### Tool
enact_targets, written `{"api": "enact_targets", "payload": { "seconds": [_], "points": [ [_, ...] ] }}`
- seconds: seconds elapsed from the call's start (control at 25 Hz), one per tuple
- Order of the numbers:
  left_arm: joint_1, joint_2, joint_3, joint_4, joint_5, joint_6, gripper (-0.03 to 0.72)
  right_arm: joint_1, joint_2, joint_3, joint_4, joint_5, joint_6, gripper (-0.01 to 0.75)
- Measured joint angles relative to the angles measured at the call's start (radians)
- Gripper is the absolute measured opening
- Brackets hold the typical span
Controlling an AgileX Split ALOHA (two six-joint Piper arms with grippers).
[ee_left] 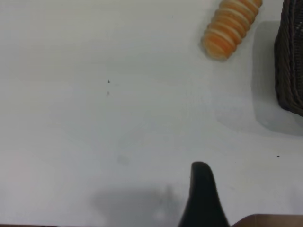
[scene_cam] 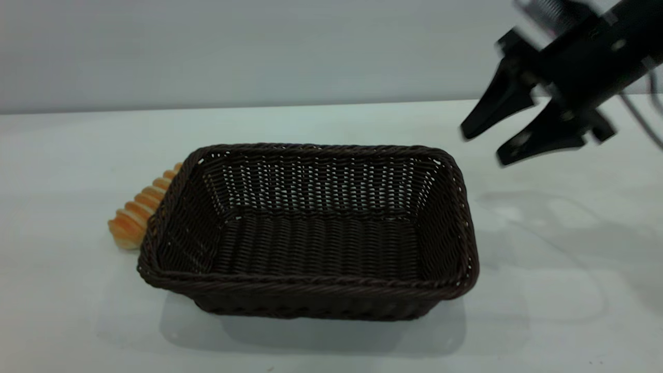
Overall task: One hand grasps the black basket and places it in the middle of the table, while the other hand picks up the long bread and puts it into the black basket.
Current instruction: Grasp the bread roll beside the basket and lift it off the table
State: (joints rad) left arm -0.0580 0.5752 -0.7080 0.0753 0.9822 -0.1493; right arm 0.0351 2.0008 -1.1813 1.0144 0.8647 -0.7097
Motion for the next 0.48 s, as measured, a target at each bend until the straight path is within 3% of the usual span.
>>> {"api": "enact_targets", "payload": {
  "seconds": [0.24,0.48],
  "points": [
    [0.000,0.000,0.000,0.000,0.012,0.000,0.563,-0.094,-0.115,0.000,-0.371,0.045,0.139,0.526],
    [0.000,0.033,0.000,0.000,0.016,0.001,0.563,-0.105,-0.241,0.000,-0.779,0.131,0.382,0.513]
  ]
}}
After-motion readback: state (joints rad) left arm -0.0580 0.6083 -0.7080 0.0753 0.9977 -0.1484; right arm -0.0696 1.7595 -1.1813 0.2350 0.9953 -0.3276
